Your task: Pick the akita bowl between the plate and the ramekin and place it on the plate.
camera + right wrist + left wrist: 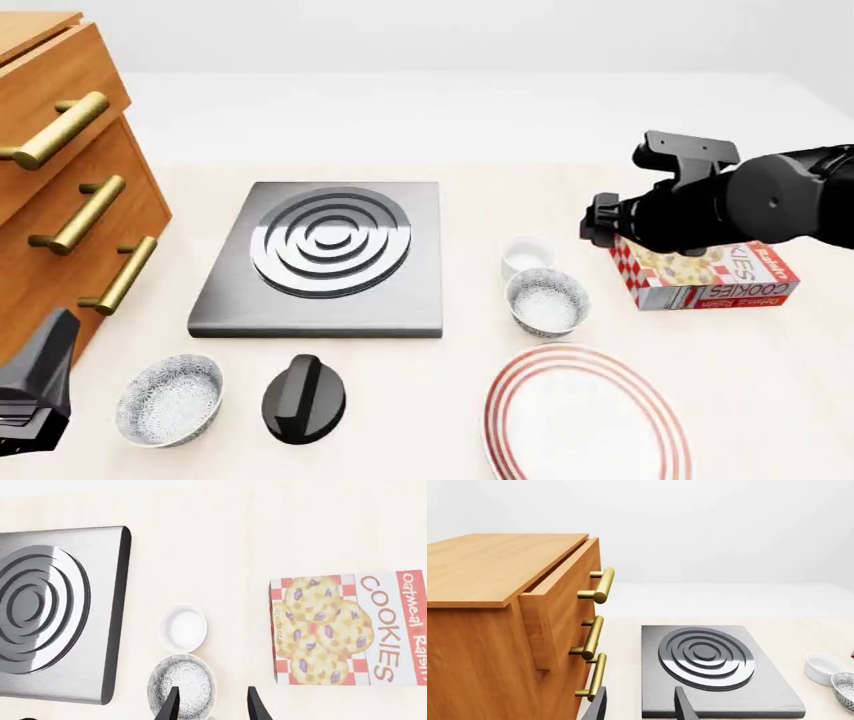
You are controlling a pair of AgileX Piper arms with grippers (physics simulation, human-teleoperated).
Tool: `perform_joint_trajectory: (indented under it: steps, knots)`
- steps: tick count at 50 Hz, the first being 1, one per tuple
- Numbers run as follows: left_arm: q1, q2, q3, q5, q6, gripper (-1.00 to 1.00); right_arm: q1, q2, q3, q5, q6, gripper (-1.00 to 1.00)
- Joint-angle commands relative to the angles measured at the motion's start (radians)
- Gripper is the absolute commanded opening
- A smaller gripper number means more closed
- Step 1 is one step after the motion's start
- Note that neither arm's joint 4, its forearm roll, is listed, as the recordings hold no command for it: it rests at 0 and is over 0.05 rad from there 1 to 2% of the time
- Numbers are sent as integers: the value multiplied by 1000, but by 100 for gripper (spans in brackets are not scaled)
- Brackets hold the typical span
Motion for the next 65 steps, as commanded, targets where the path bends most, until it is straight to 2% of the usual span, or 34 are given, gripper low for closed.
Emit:
perform_joint_trajectory:
  steps: [1, 14, 37, 65]
  knots:
    - [0, 0, 0, 0, 0, 100, 3, 25, 25, -39, 28, 100]
    - [0, 0, 0, 0, 0, 100, -1, 61, 64, -88, 43, 100]
    - [0, 0, 0, 0, 0, 100, 8, 139, 117, -175, 34, 100]
    - [0, 0, 0, 0, 0, 100, 17, 179, 140, -210, 33, 100]
